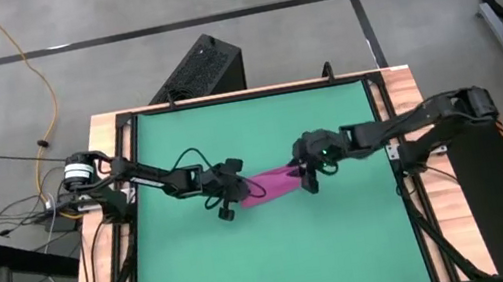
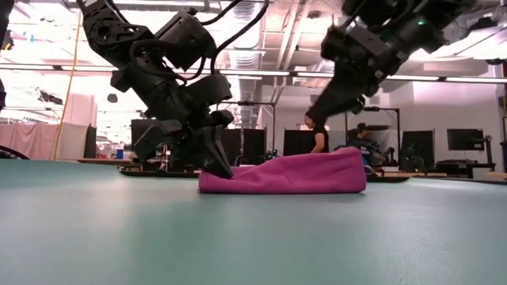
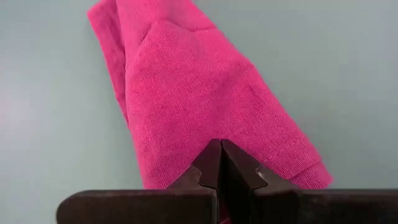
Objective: Roll towel
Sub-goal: Roll the violet towel
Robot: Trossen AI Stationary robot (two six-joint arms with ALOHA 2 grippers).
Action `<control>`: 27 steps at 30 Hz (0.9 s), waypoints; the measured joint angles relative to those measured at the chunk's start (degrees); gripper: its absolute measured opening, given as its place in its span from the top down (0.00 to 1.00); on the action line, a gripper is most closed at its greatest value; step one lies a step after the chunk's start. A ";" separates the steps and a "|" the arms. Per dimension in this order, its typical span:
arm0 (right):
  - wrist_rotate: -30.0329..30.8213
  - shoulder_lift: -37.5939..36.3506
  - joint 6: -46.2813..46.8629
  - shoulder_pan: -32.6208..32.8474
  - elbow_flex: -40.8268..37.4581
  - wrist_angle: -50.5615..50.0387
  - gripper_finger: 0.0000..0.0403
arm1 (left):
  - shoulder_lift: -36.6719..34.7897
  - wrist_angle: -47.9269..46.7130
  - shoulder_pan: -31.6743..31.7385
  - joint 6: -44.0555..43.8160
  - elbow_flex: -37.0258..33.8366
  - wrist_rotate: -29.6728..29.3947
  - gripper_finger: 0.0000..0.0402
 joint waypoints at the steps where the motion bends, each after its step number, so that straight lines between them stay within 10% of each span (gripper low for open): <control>1: 1.01 0.05 -1.22 1.01 -0.97 3.18 0.62 | 0.00 0.10 0.00 0.13 0.00 -0.04 1.00; 14: 2.18 14.01 -3.73 0.22 -3.70 16.01 0.96 | -0.02 -0.10 0.00 -1.07 0.00 -1.18 1.00; 27: 6.88 21.87 -3.12 -2.41 -3.55 17.35 0.94 | -0.61 -0.52 -1.73 -2.81 0.80 -1.42 1.00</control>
